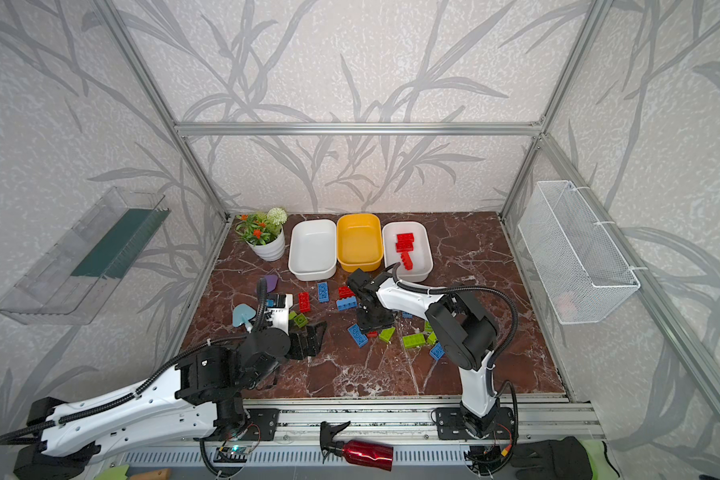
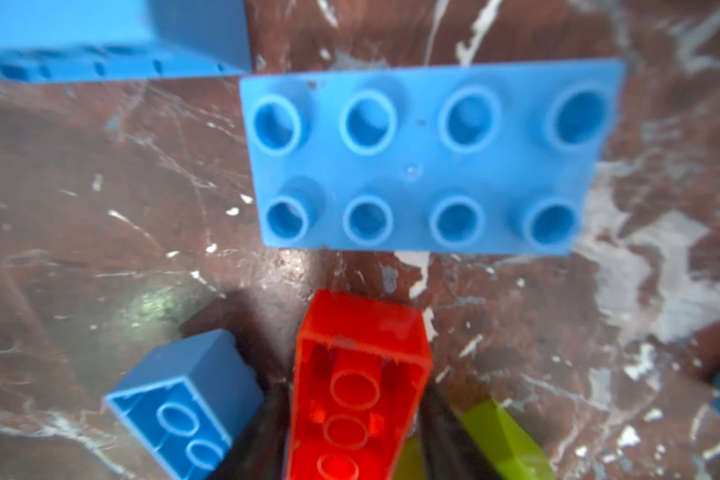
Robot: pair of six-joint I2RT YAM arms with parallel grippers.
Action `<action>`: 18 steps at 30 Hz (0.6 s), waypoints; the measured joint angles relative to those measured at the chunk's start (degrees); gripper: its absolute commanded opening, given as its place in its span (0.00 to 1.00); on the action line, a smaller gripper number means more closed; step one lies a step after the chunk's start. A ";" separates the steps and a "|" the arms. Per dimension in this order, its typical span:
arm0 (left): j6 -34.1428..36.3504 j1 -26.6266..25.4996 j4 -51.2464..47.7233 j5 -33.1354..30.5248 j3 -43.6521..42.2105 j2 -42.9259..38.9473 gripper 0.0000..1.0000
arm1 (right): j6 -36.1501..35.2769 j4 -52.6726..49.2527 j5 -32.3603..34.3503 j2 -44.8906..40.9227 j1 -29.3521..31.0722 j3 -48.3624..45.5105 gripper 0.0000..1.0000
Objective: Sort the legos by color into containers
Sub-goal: 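Drop the red brick into the white bin with right gripper while left arm reaches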
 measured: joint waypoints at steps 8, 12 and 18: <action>2.21 0.00 2.19 -3.34 -0.37 0.42 0.99 | -0.39 -3.69 2.19 0.81 0.00 4.66 0.22; 4.87 0.81 3.28 -4.11 0.02 2.86 0.99 | -1.75 -7.13 3.28 -0.15 -0.85 7.93 0.22; 10.34 6.97 5.07 -0.50 4.35 11.15 0.99 | -5.09 -11.21 3.32 -3.78 -9.03 14.62 0.22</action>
